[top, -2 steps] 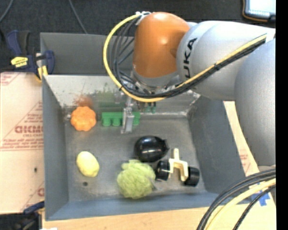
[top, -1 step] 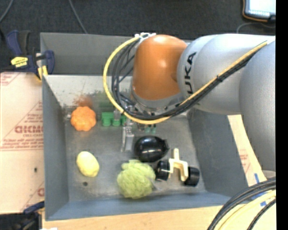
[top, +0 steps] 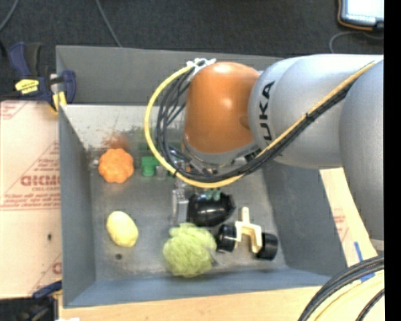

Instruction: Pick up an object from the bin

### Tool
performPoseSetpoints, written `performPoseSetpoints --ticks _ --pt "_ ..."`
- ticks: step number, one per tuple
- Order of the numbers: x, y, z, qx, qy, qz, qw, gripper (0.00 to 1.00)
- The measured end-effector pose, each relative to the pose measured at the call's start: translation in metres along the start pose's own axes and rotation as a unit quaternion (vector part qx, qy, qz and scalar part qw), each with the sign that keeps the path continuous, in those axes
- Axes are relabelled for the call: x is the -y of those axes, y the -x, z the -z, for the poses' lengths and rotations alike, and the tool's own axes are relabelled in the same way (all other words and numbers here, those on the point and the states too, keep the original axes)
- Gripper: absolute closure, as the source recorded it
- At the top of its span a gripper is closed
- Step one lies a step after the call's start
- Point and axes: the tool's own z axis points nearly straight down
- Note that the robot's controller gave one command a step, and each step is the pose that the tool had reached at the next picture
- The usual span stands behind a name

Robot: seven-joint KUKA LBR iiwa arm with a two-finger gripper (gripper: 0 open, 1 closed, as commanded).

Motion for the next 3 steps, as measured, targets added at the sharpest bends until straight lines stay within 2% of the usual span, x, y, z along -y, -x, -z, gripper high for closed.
performPoseSetpoints --ticks 1,2,3 --pt "0.021 -0.004 -0.017 0.0032 0.001 0.03 0.9995 0.0" --pt "0.029 -0.03 -0.014 -0.0001 -0.001 0.058 0.9983 0.0" --pt "0.042 -0.035 -0.016 0.0021 0.001 0.01 0.9999 0.0"
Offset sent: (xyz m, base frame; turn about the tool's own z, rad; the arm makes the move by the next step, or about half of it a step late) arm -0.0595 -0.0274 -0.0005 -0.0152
